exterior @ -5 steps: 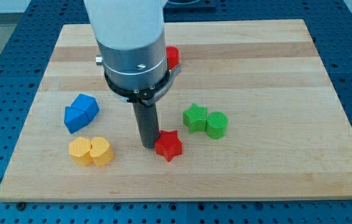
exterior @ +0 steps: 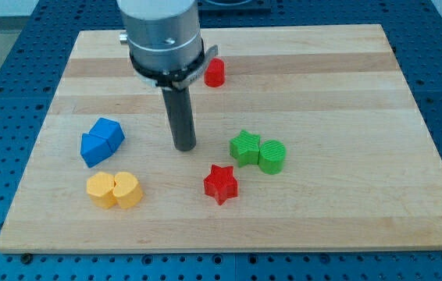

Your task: Move your arm towards the red circle

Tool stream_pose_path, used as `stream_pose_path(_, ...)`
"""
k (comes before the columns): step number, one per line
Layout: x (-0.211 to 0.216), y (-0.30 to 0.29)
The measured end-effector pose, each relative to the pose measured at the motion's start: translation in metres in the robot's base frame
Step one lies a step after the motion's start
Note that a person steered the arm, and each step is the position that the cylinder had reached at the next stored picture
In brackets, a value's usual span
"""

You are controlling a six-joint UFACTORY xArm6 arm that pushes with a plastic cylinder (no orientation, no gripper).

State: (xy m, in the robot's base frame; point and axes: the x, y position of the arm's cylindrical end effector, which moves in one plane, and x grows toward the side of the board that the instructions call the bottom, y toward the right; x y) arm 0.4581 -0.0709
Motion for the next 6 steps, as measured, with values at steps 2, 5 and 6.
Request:
stream_pose_path(2,-0.072,0.0)
stream_pose_path(5,-0.129,0.0)
stream_pose_path(6,-0.129,0.002)
